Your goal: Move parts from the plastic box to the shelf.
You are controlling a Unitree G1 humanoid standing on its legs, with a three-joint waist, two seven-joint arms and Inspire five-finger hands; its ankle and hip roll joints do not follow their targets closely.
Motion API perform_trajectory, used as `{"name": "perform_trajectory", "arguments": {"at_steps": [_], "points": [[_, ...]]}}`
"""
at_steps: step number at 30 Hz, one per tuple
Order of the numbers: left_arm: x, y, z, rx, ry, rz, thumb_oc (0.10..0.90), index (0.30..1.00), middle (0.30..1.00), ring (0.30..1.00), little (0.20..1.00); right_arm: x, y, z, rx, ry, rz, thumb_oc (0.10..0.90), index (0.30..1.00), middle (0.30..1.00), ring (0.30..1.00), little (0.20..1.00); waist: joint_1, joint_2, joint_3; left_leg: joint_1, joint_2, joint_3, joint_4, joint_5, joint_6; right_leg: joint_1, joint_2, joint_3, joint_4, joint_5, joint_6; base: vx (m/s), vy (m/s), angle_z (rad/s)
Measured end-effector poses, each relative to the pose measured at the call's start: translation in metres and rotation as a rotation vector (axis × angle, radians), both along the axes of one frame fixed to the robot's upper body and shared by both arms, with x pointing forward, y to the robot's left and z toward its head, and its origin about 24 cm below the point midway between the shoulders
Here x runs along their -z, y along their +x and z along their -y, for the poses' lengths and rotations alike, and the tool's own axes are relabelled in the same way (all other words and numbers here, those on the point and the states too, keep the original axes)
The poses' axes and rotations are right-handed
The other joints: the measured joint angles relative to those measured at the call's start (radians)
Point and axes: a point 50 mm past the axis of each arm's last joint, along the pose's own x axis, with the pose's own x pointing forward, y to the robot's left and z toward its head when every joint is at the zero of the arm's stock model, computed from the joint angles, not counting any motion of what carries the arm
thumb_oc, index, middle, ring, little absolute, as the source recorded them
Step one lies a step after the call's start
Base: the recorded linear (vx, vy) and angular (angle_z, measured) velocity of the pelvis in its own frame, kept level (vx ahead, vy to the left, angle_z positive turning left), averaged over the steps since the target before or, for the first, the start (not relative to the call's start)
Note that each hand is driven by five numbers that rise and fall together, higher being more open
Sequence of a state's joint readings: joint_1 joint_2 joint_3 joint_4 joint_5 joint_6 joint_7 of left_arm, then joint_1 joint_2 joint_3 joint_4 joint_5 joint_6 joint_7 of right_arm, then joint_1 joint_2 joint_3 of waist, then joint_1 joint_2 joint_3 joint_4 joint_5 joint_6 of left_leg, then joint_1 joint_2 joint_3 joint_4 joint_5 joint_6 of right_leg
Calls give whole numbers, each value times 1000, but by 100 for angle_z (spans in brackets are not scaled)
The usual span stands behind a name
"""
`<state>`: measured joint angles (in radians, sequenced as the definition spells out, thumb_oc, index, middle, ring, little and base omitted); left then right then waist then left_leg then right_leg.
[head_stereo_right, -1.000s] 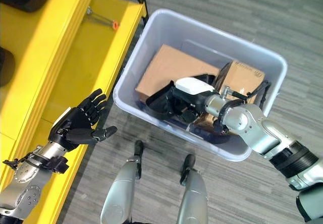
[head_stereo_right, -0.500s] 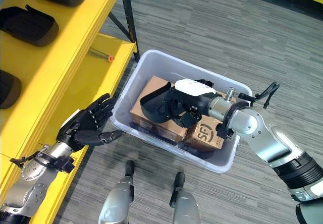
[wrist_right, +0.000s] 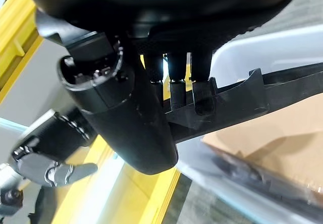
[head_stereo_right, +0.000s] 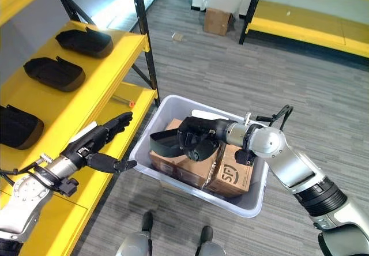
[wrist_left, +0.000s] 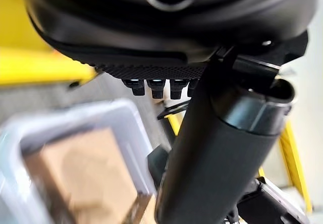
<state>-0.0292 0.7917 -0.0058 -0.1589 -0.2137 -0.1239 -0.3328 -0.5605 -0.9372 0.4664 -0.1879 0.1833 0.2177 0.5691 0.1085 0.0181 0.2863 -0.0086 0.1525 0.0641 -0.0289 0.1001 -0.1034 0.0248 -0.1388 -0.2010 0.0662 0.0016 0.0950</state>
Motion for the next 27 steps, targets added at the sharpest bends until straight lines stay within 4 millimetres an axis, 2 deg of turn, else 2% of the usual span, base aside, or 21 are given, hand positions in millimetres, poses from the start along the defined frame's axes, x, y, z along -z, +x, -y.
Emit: {"name": "perform_trajectory", "arguments": {"at_steps": [2, 4, 6, 8, 10, 15, 19, 24, 26, 27], "points": [[-18, 3, 4, 23, 114, 130, 900, 1000, 1000, 1000, 1000, 9, -2, -5, -8, 26, -75, 400, 300, 300, 300, 300, -2, -4, -12, 29, 1, 3, -14, 1, -2, 36, 6, 0, -33, 12, 2, 11, -7, -2], [-41, 7, 11, 41, 350, 333, 900, 1000, 1000, 1000, 1000, 22, -3, -14, 0, 63, -182, 400, 300, 300, 300, 300, -13, -35, -53, 35, 7, 3, -25, 5, -7, 52, 14, -2, -61, 22, 0, 0, 0, 0], [-57, 8, 26, 90, 418, 515, 900, 1000, 1000, 1000, 1000, 31, -6, -31, -36, 135, -265, 400, 300, 300, 300, 300, -26, -53, -70, 51, 5, 8, -31, 5, -7, 68, 13, -1, -73, 27, 2, 10, -12, -2], [-58, 8, 40, 165, 426, 556, 900, 1000, 1000, 1000, 1000, 38, -8, -41, -51, 141, -297, 400, 300, 300, 300, 300, -28, -54, -72, 62, 4, 10, -31, 5, -7, 91, 15, -1, -98, 40, 3, 11, -11, -2], [-45, 5, 52, 267, 471, 486, 900, 1000, 1000, 1000, 1000, 36, -7, -40, -42, 134, -293, 400, 300, 300, 300, 300, -30, -54, -73, 63, 5, 11, -31, 6, -8, 90, 15, 1, -98, 43, 2, 0, 0, 0], [-34, 1, 61, 365, 530, 401, 900, 1000, 1000, 1000, 1000, 30, 4, -35, -1, 108, -261, 400, 300, 300, 300, 300, -42, -46, -77, 63, 4, 14, -32, 8, -7, 89, 13, 3, -100, 46, 2, 3, 26, -1], [-36, 0, 48, 381, 657, 335, 900, 1000, 1000, 1000, 1000, 25, 7, -33, 10, 98, -245, 400, 300, 300, 300, 300, -51, -21, -90, 63, 2, 15, -34, 7, -7, 90, 13, 4, -106, 48, 1, -2, 28, -1], [-26, -3, 30, 296, 668, 241, 900, 1000, 1000, 1000, 1000, 27, 11, -22, 49, 71, -252, 400, 300, 300, 300, 300, -46, 11, -104, 63, 3, 19, -49, 14, -7, 94, 13, 4, -135, 63, 3, 0, 0, 0], [-28, 0, 12, 219, 703, 226, 900, 1000, 1000, 1000, 1000, 25, 12, -15, 72, 34, -234, 400, 300, 300, 300, 300, -50, 13, -104, 63, 5, 21, -49, 14, -8, 96, 13, 4, -141, 64, 2, 4, 9, -4], [-33, 6, -6, 125, 708, 228, 900, 1000, 1000, 1000, 1000, 24, 12, -13, 78, 30, -230, 400, 300, 300, 300, 300, -53, 13, -104, 63, 5, 28, -49, 14, -7, 94, 14, 11, -145, 68, 3, 7, 7, -13]]}}
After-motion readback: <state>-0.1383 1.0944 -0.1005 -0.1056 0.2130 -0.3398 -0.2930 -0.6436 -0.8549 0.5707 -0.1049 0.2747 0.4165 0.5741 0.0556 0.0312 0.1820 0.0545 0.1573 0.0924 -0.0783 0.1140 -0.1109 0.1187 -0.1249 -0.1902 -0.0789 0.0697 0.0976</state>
